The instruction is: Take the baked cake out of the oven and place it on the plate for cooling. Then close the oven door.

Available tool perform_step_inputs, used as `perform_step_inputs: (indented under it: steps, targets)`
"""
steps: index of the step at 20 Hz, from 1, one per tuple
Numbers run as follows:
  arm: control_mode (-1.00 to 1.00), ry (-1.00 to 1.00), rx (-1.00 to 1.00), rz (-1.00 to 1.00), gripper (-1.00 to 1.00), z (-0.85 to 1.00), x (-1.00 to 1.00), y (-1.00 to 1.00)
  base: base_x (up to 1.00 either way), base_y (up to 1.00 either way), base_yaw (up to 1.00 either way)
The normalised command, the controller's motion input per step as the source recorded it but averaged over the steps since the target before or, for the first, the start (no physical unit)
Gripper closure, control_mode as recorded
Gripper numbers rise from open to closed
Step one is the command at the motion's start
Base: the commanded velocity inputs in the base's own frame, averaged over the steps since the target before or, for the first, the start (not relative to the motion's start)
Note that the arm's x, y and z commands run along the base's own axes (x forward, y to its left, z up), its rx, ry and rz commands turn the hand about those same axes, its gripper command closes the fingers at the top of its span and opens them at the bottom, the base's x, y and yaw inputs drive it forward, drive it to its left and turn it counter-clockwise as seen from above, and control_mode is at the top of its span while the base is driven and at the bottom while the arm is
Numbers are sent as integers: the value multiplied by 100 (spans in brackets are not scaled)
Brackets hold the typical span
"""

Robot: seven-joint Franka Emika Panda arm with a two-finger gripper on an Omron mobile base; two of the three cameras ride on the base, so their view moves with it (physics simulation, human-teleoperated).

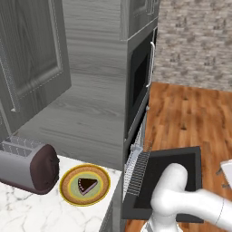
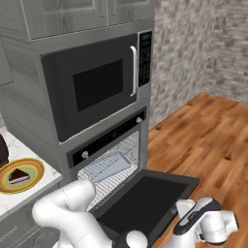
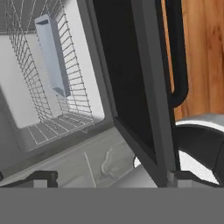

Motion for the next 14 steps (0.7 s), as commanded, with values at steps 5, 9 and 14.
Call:
perform_step_inputs:
  steps: [5,9,14]
  targets:
    - [-100,0,18,3,-100,-34,12,0,0,0,0]
    - [-100,0,16,5,-100,-34,20,0,0,0,0]
    - [-100,-1,14,7,-100,-36,30,0,0,0,0]
